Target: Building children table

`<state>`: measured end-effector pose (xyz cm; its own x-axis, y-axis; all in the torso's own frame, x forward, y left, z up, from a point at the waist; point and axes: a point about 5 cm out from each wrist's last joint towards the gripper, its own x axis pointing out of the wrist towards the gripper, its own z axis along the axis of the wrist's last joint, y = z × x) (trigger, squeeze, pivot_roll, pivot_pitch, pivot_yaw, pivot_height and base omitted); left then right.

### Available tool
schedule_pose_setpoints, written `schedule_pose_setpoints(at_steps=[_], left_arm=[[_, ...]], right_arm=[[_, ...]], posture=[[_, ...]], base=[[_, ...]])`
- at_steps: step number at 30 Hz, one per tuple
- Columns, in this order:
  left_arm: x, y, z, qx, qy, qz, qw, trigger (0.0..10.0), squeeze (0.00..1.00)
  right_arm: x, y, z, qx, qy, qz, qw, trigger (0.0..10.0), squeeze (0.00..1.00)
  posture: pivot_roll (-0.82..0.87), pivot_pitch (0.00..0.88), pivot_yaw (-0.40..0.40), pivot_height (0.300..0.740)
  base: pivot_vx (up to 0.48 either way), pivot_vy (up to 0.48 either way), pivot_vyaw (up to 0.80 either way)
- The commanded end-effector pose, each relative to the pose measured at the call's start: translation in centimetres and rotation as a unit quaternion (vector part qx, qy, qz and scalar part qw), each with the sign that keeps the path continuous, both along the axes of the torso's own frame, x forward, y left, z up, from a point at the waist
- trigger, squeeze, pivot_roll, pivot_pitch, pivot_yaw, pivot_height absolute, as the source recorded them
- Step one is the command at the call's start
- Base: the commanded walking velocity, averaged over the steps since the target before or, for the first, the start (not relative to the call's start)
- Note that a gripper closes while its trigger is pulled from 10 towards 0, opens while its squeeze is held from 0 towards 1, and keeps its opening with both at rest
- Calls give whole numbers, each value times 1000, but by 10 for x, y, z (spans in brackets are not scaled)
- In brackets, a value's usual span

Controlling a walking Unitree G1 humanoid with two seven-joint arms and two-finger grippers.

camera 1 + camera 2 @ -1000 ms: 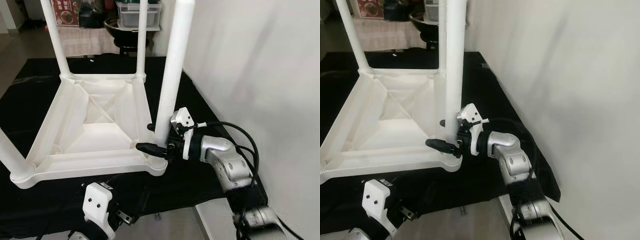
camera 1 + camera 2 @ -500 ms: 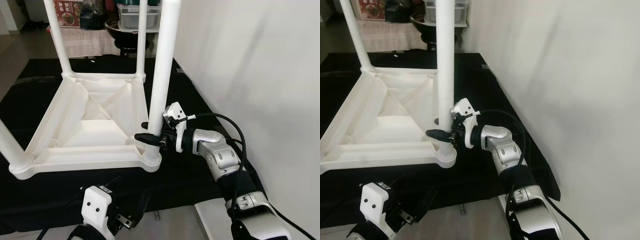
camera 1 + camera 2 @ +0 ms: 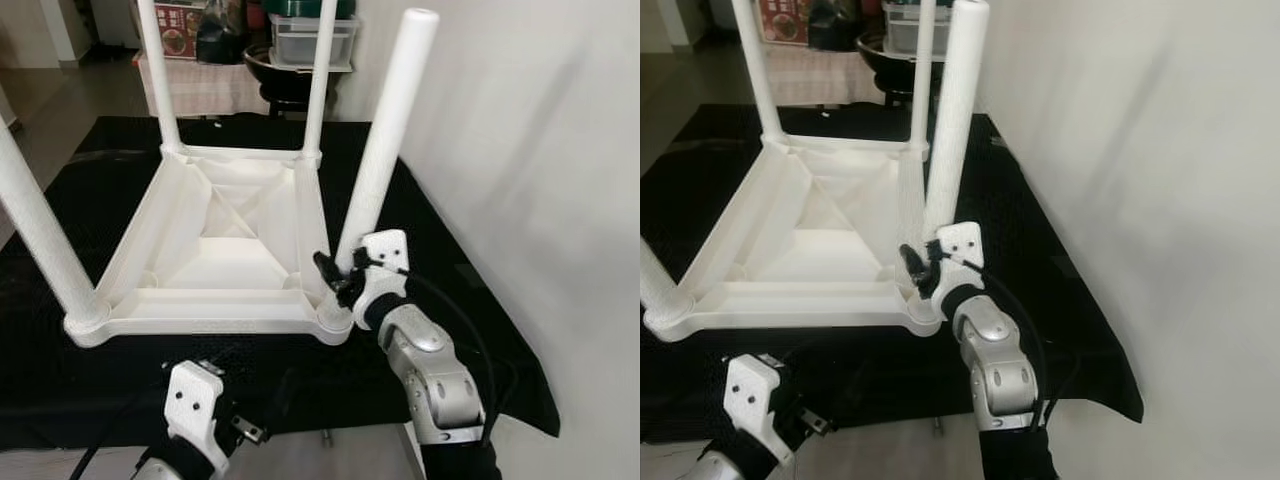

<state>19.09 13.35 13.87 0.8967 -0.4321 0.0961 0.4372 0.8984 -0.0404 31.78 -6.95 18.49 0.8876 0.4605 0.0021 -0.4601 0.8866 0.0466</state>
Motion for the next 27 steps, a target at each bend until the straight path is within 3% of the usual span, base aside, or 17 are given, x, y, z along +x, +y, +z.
schedule_pose_setpoints(at_steps=[1, 2, 3, 10, 12, 13, 15, 21, 22, 24, 27], left_arm=[[0, 1, -4, 5, 4, 6, 1000, 10000, 0], [0, 1, -4, 5, 4, 6, 1000, 10000, 0], [1, 2, -5, 9, 4, 11, 1000, 10000, 0], [6, 9, -7, 23, 9, 40, 999, 10000, 0], [9, 17, -8, 42, 10, 79, 996, 10000, 0], [9, 17, -8, 42, 10, 79, 996, 10000, 0], [12, 26, -8, 68, 5, 120, 990, 10000, 0], [16, 37, -8, 91, -1, 167, 982, 10000, 0], [16, 40, -7, 106, -5, 184, 977, 10000, 0], [16, 42, -6, 116, -7, 194, 974, 10000, 0], [14, 47, -7, 156, -7, 230, 961, 10000, 0]], right_arm=[[-3, 11, -11, 21, 42, 41, 998, 10000, 694], [-3, 11, -11, 21, 42, 41, 998, 10000, 694], [-4, 8, -5, 32, 34, 53, 997, 10000, 1000], [-9, -12, 5, 39, 0, 68, 997, 10000, 1000], [-14, -35, 1, 29, -16, 38, 999, 10000, 1000], [-14, -35, 1, 29, -16, 38, 999, 10000, 1000], [-24, -55, -10, 30, -18, 6, 999, 10000, 1000], [-41, -60, -23, 39, -9, -2, 999, 10000, 1000], [-47, -63, -28, 19, -9, -23, 1000, 10000, 0], [-51, -65, -31, 4, -9, -39, 999, 10000, 0], [-56, -77, -40, -55, -6, -104, 993, 10000, 0]], posture=[[57, 60, -101, 740], [57, 60, -101, 740], [56, 53, -97, 740], [40, 34, -85, 740], [32, 13, -75, 740], [32, 13, -75, 740], [37, 6, -68, 740], [50, 4, -59, 740], [57, 6, -58, 740], [57, 6, -58, 740], [64, 11, -62, 740]], base=[[0, 0, 0], [0, 0, 0], [0, 0, 0], [0, 0, 0], [0, 0, 0], [0, 0, 0], [0, 0, 0], [0, 0, 0], [0, 0, 0], [0, 0, 0], [0, 0, 0]])
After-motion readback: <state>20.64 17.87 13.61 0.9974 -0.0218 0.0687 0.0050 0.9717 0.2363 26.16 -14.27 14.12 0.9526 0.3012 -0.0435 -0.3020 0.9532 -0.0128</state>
